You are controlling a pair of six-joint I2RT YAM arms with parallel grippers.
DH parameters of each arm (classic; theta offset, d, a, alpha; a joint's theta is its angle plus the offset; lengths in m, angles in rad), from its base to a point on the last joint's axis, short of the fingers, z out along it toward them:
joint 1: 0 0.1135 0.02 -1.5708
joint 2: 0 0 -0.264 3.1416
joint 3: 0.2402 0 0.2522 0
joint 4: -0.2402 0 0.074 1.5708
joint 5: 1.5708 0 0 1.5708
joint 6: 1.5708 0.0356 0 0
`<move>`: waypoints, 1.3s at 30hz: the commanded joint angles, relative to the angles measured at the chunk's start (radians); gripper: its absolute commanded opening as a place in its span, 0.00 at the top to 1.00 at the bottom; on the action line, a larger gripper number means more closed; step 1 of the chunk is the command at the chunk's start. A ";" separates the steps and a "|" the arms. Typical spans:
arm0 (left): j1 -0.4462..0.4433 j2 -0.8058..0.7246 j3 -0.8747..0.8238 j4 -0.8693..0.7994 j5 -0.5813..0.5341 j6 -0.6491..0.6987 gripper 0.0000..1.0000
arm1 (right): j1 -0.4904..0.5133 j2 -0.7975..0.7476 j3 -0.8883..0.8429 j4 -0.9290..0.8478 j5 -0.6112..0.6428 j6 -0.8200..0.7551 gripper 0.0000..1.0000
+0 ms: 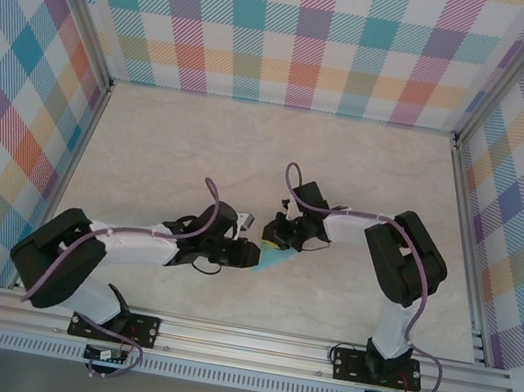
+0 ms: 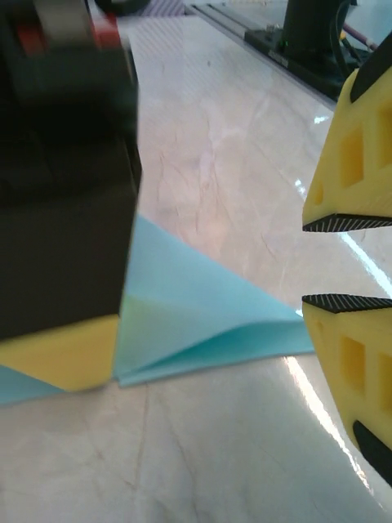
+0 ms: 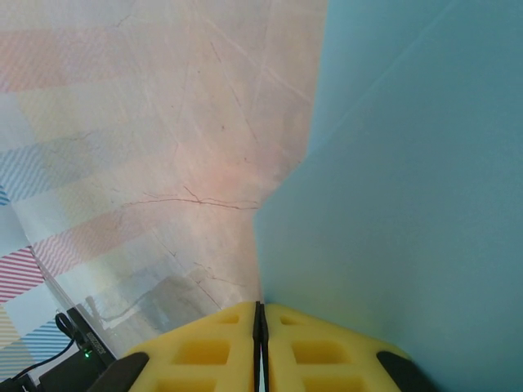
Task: Fold a paper plane with a square sheet of paper (pick it up from the middle)
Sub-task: Fourth fold the wing at the center of the table.
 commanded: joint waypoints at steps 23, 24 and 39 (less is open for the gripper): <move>0.016 0.262 0.091 0.176 0.102 -0.003 0.80 | 0.003 0.059 -0.061 -0.020 0.085 0.005 0.89; 0.017 0.269 0.077 0.188 0.101 -0.008 0.81 | 0.002 0.060 -0.060 -0.021 0.084 0.004 0.89; 0.018 0.169 -0.074 0.058 -0.001 0.022 0.83 | -0.004 0.066 -0.054 -0.044 0.095 -0.010 0.89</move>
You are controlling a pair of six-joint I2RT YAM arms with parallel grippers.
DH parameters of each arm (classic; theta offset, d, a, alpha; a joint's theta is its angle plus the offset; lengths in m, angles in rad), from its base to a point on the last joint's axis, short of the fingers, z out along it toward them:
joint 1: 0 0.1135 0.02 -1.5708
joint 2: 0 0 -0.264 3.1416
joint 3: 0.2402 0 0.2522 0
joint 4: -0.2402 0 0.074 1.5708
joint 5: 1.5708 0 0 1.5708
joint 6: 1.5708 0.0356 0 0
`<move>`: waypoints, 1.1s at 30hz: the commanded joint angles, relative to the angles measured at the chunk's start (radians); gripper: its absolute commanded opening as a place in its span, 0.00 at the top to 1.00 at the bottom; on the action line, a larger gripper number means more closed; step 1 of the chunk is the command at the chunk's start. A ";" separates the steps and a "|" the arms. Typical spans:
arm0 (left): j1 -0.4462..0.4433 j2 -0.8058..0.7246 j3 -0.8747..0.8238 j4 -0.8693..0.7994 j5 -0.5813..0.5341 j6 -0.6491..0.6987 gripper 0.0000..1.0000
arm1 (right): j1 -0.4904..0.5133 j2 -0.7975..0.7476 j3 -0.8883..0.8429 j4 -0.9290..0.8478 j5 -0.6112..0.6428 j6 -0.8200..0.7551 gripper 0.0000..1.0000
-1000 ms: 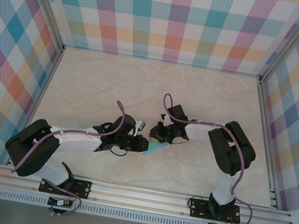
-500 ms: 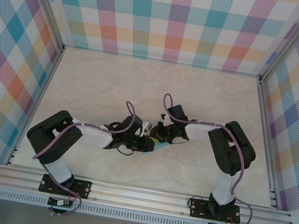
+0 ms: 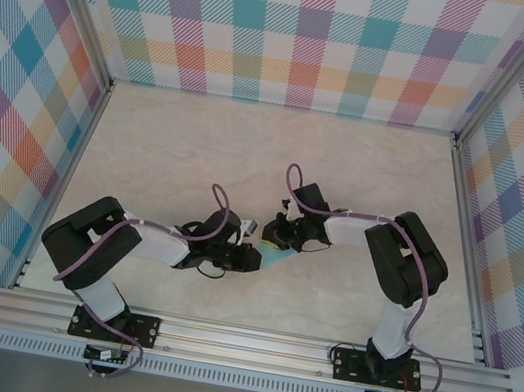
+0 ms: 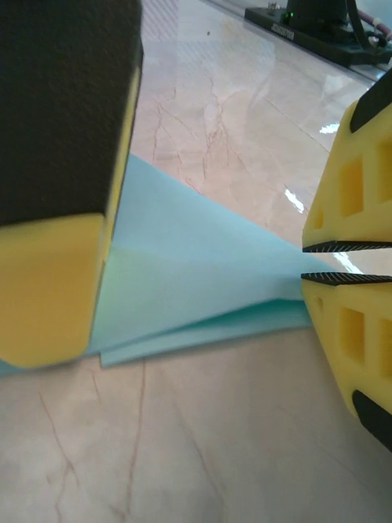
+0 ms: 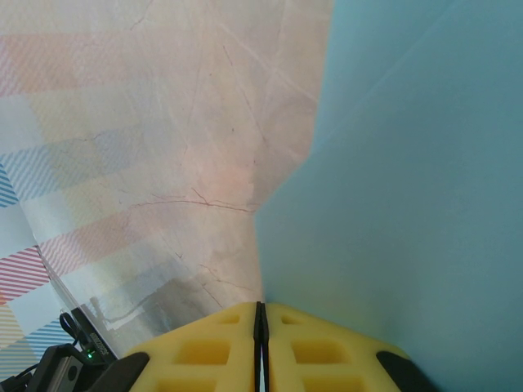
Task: Fold a paper plane with a square sheet of paper (pick it up from the middle)
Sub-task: Fourth fold the wing at the center of the table.
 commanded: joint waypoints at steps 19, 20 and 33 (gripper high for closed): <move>0.013 -0.333 -0.011 -0.304 -0.031 0.034 0.83 | -0.002 0.068 -0.015 -0.105 0.096 -0.018 0.88; 0.013 -0.311 0.007 -0.284 -0.011 0.033 0.83 | -0.002 0.068 -0.015 -0.105 0.099 -0.018 0.88; 0.013 -0.013 0.156 -0.176 0.117 0.084 0.82 | -0.002 0.075 -0.006 -0.108 0.097 -0.013 0.88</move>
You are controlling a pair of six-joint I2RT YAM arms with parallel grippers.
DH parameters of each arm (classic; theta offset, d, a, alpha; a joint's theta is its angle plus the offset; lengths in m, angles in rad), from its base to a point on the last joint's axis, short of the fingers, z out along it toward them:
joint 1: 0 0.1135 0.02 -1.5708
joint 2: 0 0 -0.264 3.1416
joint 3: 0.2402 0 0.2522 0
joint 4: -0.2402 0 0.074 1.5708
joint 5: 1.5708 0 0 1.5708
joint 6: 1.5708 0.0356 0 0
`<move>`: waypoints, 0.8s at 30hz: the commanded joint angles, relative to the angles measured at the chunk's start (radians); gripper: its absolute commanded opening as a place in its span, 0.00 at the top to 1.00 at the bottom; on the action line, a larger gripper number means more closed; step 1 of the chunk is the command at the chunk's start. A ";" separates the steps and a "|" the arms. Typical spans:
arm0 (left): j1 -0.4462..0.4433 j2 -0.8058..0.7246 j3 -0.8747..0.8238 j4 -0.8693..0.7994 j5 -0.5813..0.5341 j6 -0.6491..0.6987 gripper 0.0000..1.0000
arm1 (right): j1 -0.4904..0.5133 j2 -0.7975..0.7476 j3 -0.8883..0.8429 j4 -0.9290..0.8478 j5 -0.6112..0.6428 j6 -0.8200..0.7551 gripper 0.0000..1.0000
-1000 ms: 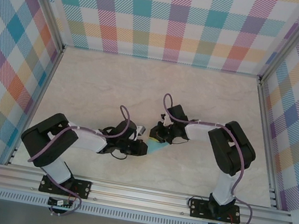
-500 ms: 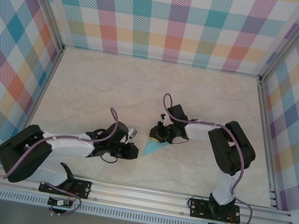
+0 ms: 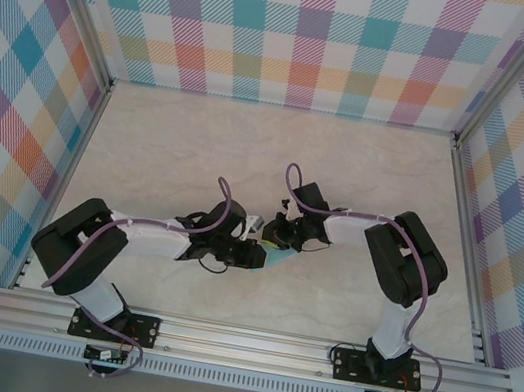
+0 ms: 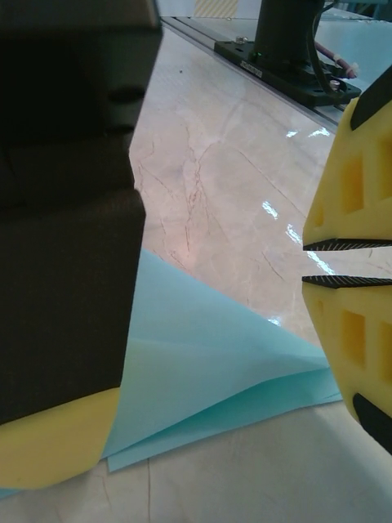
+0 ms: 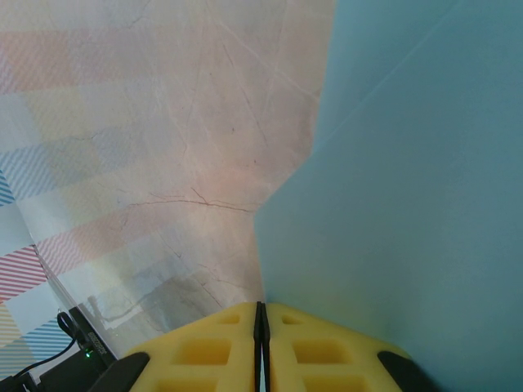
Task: Fold a paper plane with a square sheet of paper (pick it up from the middle)
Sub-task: Fourth fold the wing at the center of the table.
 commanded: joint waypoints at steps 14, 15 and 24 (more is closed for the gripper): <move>0.012 0.075 0.035 -0.163 -0.072 0.136 0.83 | -0.002 0.076 -0.012 -0.101 0.101 -0.011 0.88; 0.012 0.081 0.033 -0.172 -0.081 0.142 0.83 | -0.002 0.075 -0.012 -0.104 0.103 -0.011 0.88; 0.012 0.100 -0.027 -0.213 -0.144 0.150 0.86 | -0.002 0.074 -0.012 -0.112 0.106 -0.012 0.88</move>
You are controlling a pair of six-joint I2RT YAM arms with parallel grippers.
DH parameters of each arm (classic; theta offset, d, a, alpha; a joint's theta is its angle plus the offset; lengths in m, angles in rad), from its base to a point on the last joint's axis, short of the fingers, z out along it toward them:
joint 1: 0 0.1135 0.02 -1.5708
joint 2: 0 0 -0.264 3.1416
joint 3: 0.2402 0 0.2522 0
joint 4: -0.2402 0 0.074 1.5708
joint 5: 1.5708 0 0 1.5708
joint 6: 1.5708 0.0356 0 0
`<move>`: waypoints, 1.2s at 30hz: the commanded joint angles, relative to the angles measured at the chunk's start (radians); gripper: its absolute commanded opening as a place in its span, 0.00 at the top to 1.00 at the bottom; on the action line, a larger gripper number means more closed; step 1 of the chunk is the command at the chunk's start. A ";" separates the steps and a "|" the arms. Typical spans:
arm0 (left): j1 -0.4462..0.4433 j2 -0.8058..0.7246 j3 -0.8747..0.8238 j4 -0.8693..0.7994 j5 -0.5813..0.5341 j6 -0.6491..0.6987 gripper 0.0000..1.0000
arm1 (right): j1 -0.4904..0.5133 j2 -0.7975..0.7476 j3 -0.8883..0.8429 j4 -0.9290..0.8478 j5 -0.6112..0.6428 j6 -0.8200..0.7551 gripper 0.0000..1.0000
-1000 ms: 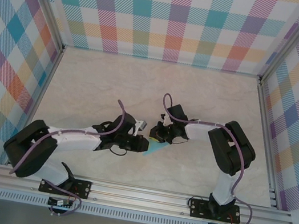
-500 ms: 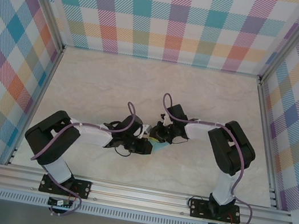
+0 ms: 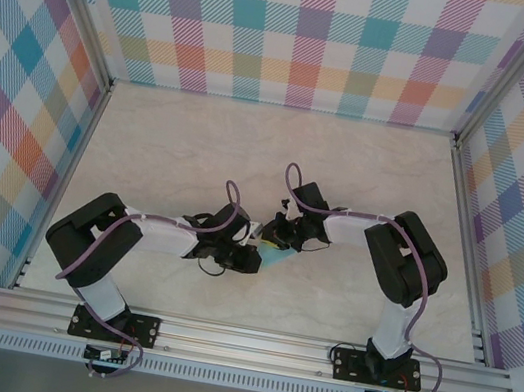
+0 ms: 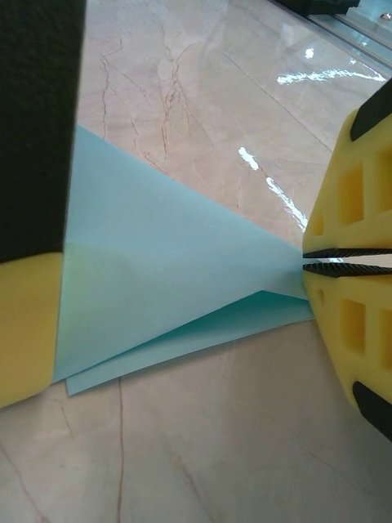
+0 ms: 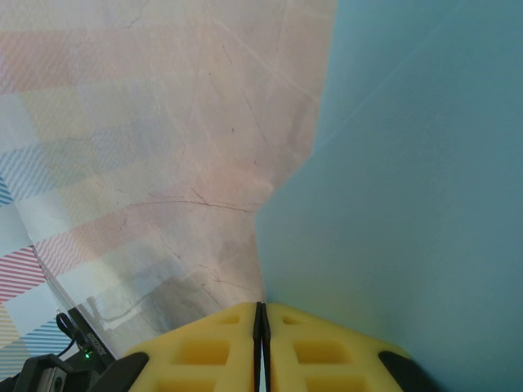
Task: Fold a paper plane with a square sheet of paper (pick it up from the middle)
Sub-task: Fourth fold the wing at the center of the table.
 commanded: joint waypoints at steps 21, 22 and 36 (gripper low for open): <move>0.012 -0.140 0.022 0.004 -0.023 -0.082 0.83 | -0.002 0.068 -0.019 -0.079 0.098 0.005 0.87; 0.012 -0.117 0.031 0.017 -0.015 -0.084 0.83 | -0.002 0.068 -0.019 -0.077 0.098 0.006 0.87; 0.013 0.049 0.042 0.081 -0.063 -0.060 0.83 | -0.002 0.065 -0.020 -0.078 0.095 0.006 0.87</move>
